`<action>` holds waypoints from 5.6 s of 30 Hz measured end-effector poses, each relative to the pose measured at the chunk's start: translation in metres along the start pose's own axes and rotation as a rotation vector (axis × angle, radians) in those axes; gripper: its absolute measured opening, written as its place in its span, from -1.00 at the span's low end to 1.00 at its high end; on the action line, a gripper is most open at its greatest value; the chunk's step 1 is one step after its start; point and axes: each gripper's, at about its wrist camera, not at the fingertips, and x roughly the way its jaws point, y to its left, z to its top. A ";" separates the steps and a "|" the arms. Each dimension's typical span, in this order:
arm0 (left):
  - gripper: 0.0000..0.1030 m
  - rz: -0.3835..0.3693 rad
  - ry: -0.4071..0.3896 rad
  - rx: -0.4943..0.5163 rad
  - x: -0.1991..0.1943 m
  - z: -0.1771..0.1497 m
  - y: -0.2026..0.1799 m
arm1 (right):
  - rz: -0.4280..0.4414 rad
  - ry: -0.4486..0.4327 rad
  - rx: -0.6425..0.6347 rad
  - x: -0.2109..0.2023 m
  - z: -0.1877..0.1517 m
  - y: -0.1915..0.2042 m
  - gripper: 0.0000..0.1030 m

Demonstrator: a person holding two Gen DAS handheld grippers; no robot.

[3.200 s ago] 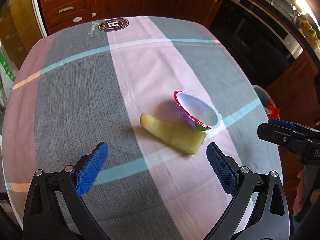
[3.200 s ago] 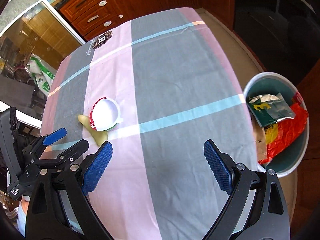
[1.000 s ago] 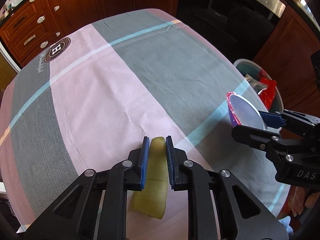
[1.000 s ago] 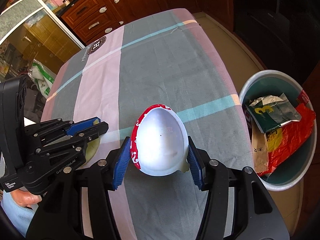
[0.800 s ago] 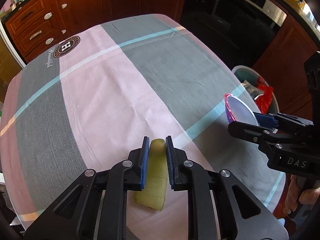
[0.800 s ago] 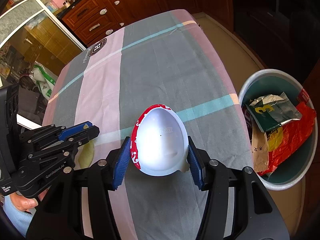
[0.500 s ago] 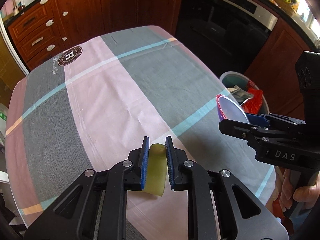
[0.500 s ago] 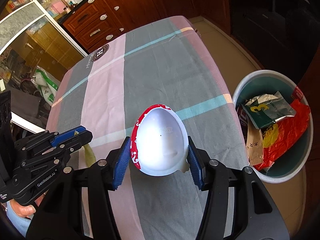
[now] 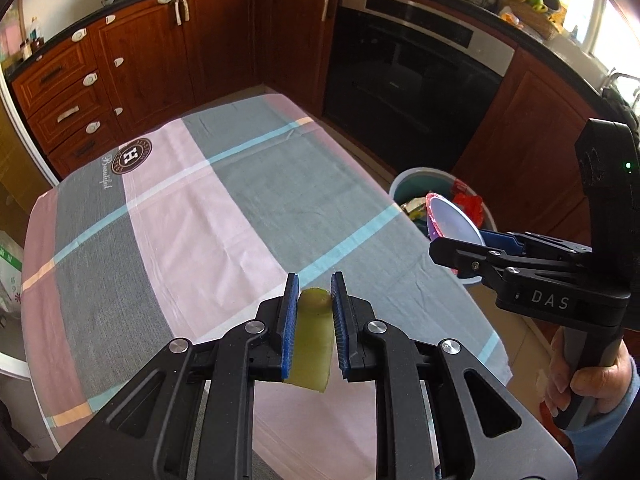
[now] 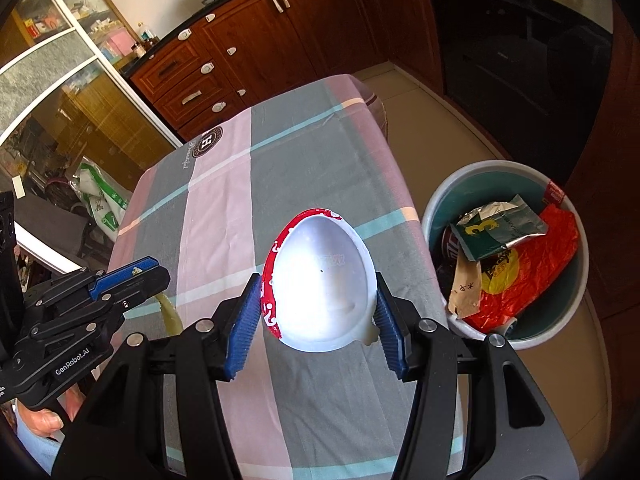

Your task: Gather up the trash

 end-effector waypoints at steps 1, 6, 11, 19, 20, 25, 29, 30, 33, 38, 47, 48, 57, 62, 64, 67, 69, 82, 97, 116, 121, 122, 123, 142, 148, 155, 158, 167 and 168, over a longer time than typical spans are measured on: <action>-0.67 -0.005 -0.003 0.011 -0.001 0.003 -0.006 | -0.003 -0.011 0.006 -0.006 0.001 -0.005 0.00; -0.67 -0.032 -0.006 0.074 0.002 0.020 -0.044 | -0.026 -0.064 0.046 -0.033 0.004 -0.037 0.00; -0.67 -0.075 0.009 0.139 0.018 0.041 -0.092 | -0.073 -0.112 0.122 -0.060 0.007 -0.090 0.00; -0.66 -0.126 0.068 0.246 0.065 0.063 -0.168 | -0.130 -0.108 0.238 -0.072 -0.002 -0.170 0.00; -0.66 -0.128 0.077 0.252 0.072 0.065 -0.175 | -0.132 -0.103 0.245 -0.070 -0.003 -0.175 0.00; -0.66 -0.136 0.116 0.274 0.105 0.074 -0.202 | -0.134 -0.071 0.267 -0.055 -0.003 -0.197 0.00; -0.66 -0.140 0.149 0.282 0.128 0.077 -0.214 | -0.132 -0.045 0.272 -0.041 0.001 -0.208 0.00; -0.66 -0.139 0.158 0.283 0.134 0.077 -0.215 | -0.130 -0.037 0.272 -0.037 0.002 -0.209 0.00; -0.66 -0.139 0.182 0.281 0.149 0.078 -0.216 | -0.129 -0.022 0.270 -0.028 0.003 -0.213 0.00; -0.65 -0.144 0.206 0.270 0.161 0.078 -0.212 | -0.128 -0.001 0.271 -0.017 0.006 -0.218 0.01; 0.32 -0.151 0.187 0.244 0.160 0.080 -0.208 | -0.152 -0.007 0.253 -0.014 0.014 -0.214 0.48; 0.37 -0.139 0.166 0.246 0.155 0.081 -0.207 | -0.152 -0.008 0.256 -0.015 0.014 -0.214 0.53; 0.87 -0.128 0.121 0.237 0.134 0.081 -0.200 | -0.163 -0.031 0.302 -0.029 0.012 -0.213 0.74; 0.92 -0.121 0.096 0.227 0.116 0.078 -0.194 | -0.162 -0.035 0.315 -0.040 0.011 -0.208 0.74; 0.92 -0.119 0.082 0.219 0.107 0.075 -0.192 | -0.158 -0.044 0.316 -0.048 0.011 -0.204 0.74; 0.92 -0.107 0.057 0.214 0.093 0.071 -0.186 | -0.159 -0.070 0.312 -0.064 0.008 -0.195 0.74; 0.92 -0.092 0.041 0.215 0.083 0.066 -0.187 | -0.160 -0.090 0.306 -0.076 0.005 -0.189 0.74; 0.92 -0.007 -0.054 0.169 0.004 0.029 -0.168 | -0.206 -0.198 0.206 -0.149 -0.028 -0.141 0.87; 0.92 0.072 -0.048 0.080 -0.029 -0.017 -0.142 | -0.319 -0.112 0.140 -0.153 -0.071 -0.117 0.87; 0.92 0.089 0.030 0.053 0.008 -0.049 -0.131 | -0.411 0.020 0.033 -0.101 -0.106 -0.099 0.87; 0.92 0.092 0.045 0.059 0.017 -0.056 -0.129 | -0.400 0.044 0.037 -0.087 -0.110 -0.101 0.87; 0.92 0.093 0.048 0.060 0.019 -0.057 -0.129 | -0.401 0.051 0.036 -0.084 -0.111 -0.101 0.87; 0.92 0.093 0.050 0.059 0.020 -0.058 -0.128 | -0.402 0.057 0.035 -0.082 -0.111 -0.101 0.87; 0.92 0.087 0.051 0.049 0.024 -0.060 -0.128 | -0.400 0.075 0.031 -0.073 -0.112 -0.100 0.87; 0.92 0.094 0.058 0.042 0.025 -0.060 -0.127 | -0.395 0.079 0.029 -0.069 -0.113 -0.099 0.87; 0.92 0.097 0.063 0.035 0.026 -0.060 -0.126 | -0.394 0.084 0.029 -0.067 -0.113 -0.098 0.87; 0.92 0.098 0.062 0.035 0.026 -0.060 -0.125 | -0.394 0.087 0.027 -0.065 -0.113 -0.098 0.87; 0.92 0.037 0.082 -0.002 0.030 -0.061 -0.119 | -0.397 0.092 0.025 -0.063 -0.113 -0.098 0.87; 0.92 0.044 0.081 -0.001 0.030 -0.061 -0.119 | -0.398 0.093 0.024 -0.063 -0.113 -0.098 0.87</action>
